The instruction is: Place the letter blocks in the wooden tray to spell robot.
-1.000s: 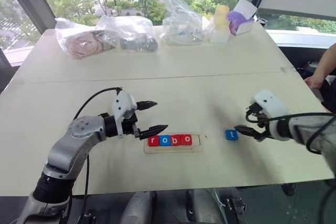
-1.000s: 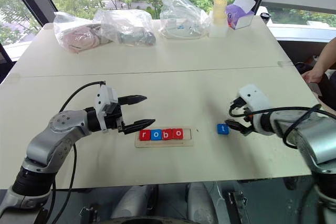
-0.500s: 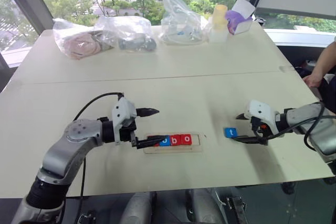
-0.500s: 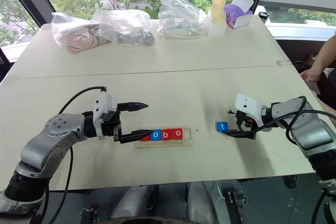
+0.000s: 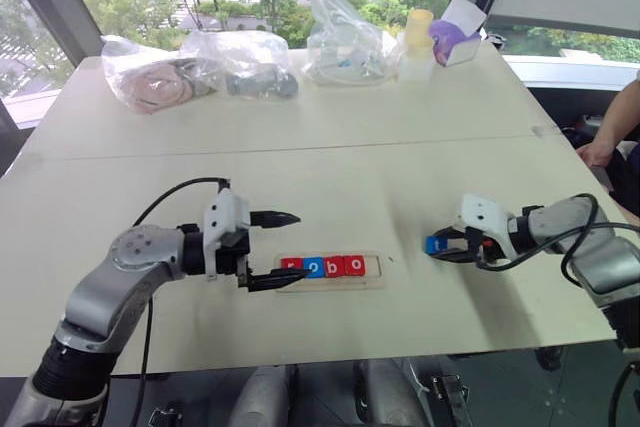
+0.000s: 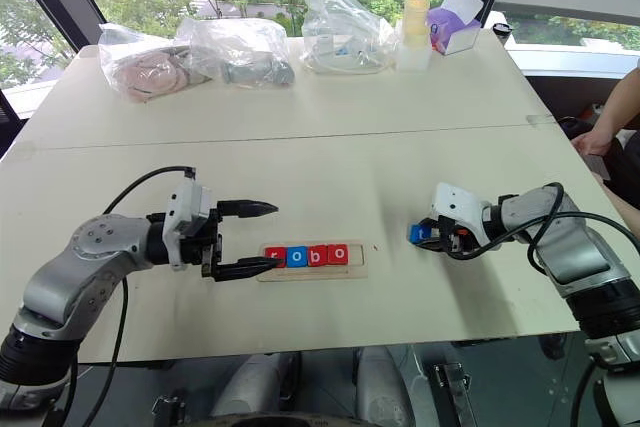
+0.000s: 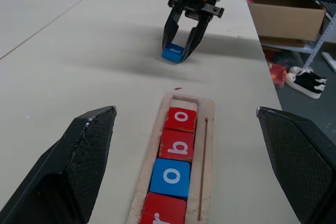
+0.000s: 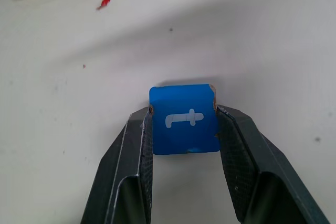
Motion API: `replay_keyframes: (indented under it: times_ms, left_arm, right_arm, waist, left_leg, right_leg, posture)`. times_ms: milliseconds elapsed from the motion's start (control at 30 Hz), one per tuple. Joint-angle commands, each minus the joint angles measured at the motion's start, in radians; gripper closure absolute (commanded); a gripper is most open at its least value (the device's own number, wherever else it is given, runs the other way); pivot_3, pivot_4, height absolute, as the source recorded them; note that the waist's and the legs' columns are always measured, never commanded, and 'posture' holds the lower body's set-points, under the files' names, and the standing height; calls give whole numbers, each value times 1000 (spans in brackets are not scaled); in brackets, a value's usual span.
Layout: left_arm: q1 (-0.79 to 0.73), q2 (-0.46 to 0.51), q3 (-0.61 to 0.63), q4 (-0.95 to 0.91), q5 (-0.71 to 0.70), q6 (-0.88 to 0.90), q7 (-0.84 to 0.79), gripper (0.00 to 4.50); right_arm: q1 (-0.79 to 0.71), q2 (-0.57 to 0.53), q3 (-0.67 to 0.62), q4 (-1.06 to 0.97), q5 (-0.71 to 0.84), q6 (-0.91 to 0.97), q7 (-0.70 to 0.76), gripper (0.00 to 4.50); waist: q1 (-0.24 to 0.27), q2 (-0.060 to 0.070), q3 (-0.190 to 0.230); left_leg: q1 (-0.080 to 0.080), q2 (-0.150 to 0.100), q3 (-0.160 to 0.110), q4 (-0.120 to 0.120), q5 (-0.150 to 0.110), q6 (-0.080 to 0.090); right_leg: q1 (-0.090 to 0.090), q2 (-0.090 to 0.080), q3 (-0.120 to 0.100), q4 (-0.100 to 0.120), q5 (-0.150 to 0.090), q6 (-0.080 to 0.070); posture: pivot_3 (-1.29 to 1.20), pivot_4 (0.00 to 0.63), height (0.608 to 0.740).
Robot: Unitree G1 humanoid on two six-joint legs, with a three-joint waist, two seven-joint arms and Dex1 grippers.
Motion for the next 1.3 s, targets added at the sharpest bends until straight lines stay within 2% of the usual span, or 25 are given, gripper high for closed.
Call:
replay_keyframes:
  times_ms: [33,233,467,1300]
  left_arm:
    - [-3,10,21,-15,-12,-17,-8,0]
    - [-11,3,17,-12,-7,-17,-4,0]
    - [-2,3,20,-21,-1,-19,12,0]
    - [32,1,23,-49,-4,-21,63,0]
  right_arm:
    - [-13,0,-31,-124,41,41,20,3081]
    - [-58,50,15,-247,62,149,19,3081]
    - [-106,92,100,-255,27,220,12,3081]
    - [-145,160,204,-236,-28,230,21,3081]
  waist:
    - [0,0,0]
    - [0,0,0]
    - [3,0,0]
    - [1,0,0]
  left_leg:
    - [0,0,0,0,0,0]
    - [0,0,0,0,0,0]
    - [-1,0,0,0,0,0]
    - [0,0,0,0,0,0]
  right_leg:
    - [0,0,0,0,0,0]
    - [0,-1,0,0,0,0]
    - [0,-1,0,0,0,1]
    - [0,-1,0,0,1,1]
  posture:
    - [0,150,740]
    - [0,150,740]
    - [0,150,740]
    - [0,150,740]
